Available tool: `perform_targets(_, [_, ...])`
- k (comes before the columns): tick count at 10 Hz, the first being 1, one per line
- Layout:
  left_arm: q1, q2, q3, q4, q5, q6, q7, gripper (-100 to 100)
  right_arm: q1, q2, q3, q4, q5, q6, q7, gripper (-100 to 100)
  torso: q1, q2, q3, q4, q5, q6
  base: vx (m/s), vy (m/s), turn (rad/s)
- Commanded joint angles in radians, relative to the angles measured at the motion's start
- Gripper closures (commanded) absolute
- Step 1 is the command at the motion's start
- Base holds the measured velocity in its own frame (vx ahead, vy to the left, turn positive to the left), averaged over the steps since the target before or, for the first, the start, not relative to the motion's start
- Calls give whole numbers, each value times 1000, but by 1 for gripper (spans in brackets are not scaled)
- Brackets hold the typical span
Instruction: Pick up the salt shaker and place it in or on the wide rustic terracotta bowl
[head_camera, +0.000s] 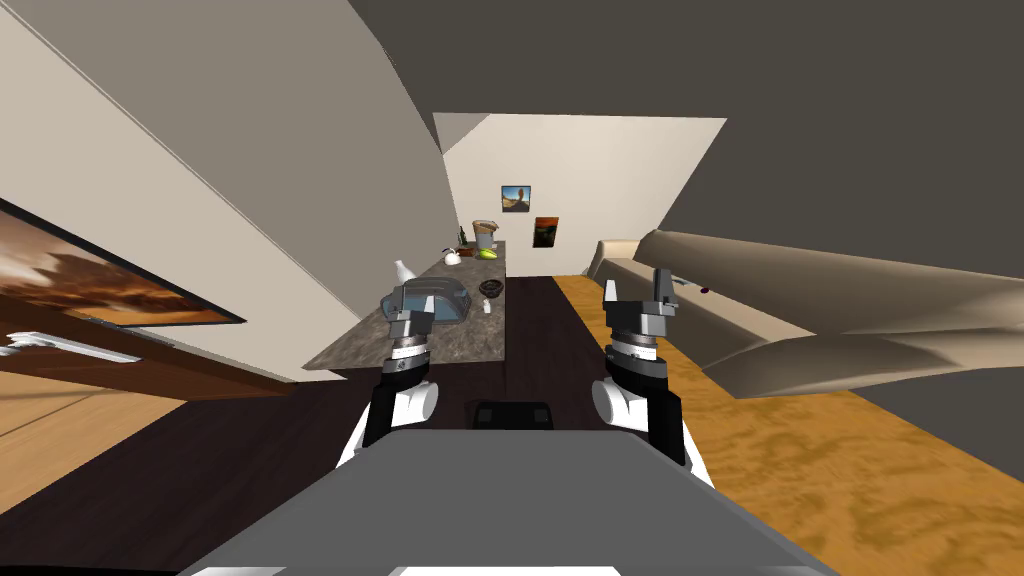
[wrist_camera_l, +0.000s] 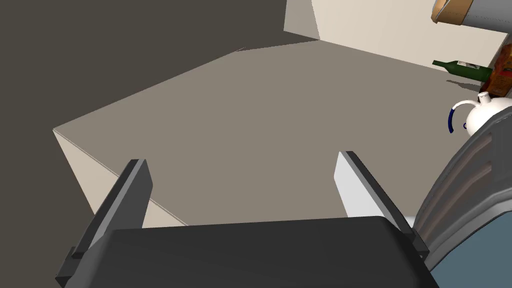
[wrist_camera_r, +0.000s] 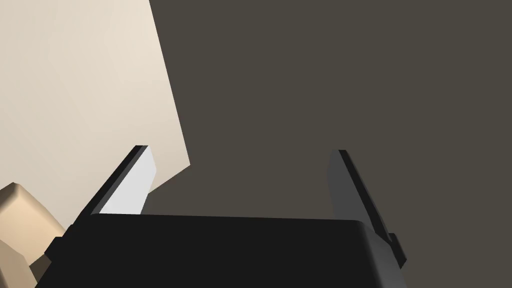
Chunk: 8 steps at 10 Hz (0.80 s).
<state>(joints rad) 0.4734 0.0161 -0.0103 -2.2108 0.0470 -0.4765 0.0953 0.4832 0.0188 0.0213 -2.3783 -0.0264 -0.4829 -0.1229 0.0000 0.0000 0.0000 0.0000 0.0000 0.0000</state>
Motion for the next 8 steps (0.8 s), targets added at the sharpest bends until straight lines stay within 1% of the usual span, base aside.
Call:
perform_targets(1, [-1, 34, 4, 0, 7, 16, 7, -100, 0, 0, 0, 0, 0, 0, 0, 0, 0, 0, 0, 0, 0, 0, 5, -24, 36])
perform_targets(3, [-2, 75, 11, 0, 22, 51, 24, -100, 0, 0, 0, 0, 0, 0, 0, 0, -2, -1, 0, 0, -1, 0, 12, -64, 63])
perform_targets(5, [-4, 103, 23, 1, 44, 104, 50, -100, 0, 0, 0, 0, 0, 0, 0, 0, -6, -2, -1, 0, -1, 0, 30, -114, 94])
perform_targets(6, [-5, 113, 30, 1, 57, 130, 65, -100, 0, 0, 0, 0, 0, 0, 0, 0, -8, -2, -1, 0, -2, 0, 4, -142, 97])
perform_targets(7, [-5, 113, 30, 1, 57, 136, 65, -100, 0, 0, 0, 0, 0, 0, 0, 0, -9, -1, -1, 0, -2, 0, 3, -103, 50])
perform_targets(8, [-7, 120, 37, 1, 72, 171, 81, -100, 0, 0, 0, 0, 0, 0, 0, 0, -7, -1, 0, 0, -2, 0, 17, -96, 73])
